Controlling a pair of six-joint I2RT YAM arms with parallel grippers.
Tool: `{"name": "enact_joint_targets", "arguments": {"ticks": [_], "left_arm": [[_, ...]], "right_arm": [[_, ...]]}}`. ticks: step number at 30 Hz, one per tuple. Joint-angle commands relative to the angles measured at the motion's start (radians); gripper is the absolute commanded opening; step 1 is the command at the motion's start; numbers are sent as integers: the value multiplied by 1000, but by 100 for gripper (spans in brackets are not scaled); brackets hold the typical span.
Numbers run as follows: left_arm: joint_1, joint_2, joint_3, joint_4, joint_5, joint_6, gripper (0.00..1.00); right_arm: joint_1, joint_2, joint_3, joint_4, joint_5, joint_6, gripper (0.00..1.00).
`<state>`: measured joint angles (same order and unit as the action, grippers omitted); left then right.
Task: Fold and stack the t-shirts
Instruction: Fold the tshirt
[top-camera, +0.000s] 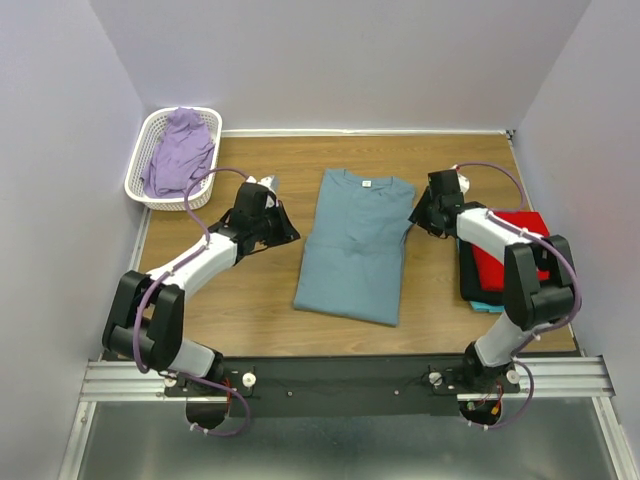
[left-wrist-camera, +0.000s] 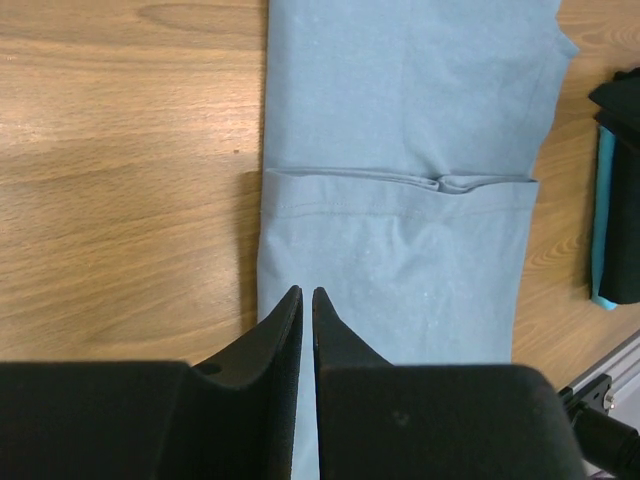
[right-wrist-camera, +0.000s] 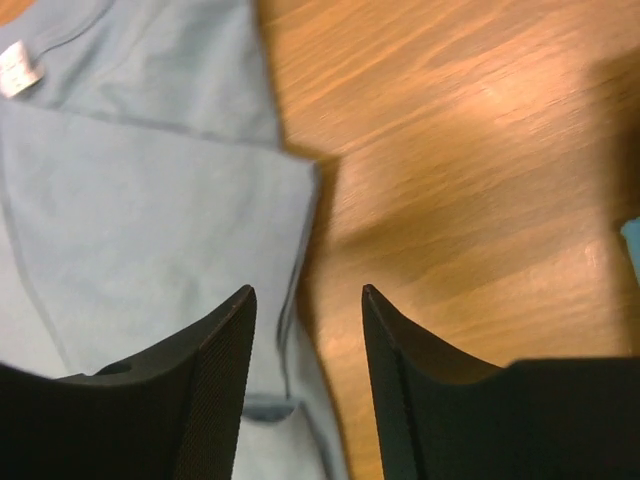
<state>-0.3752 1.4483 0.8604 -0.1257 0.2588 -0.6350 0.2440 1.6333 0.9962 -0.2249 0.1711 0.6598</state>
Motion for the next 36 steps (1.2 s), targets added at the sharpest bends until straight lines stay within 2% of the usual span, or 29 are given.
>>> {"name": "enact_joint_targets", "arguments": {"ticks": [1,8,17,20,26,32,36], "left_arm": [[-1,-46,8,14,31,34,15],[-2,-75,-15,12,31,38,15],[-2,-92,-41,17,22,32,15],[-2,-91,-43,18,20,29,15],[-2,-72,-43,27,20,26,15],[-2,-54,-44,40,33,17,15],[-2,-58,-47,40,27,14,15]], "right_arm": [[-66,100,39,5,-73,23,53],[-80,192,90,94,-99,35,53],[-81,232,76,157,-123,69,52],[-81,220,61,162,-125,77,48],[-80,129,15,173,-94,75,47],[-81,186,59,174,-110,60,27],[-81,217,82,177,-117,55,18]]}}
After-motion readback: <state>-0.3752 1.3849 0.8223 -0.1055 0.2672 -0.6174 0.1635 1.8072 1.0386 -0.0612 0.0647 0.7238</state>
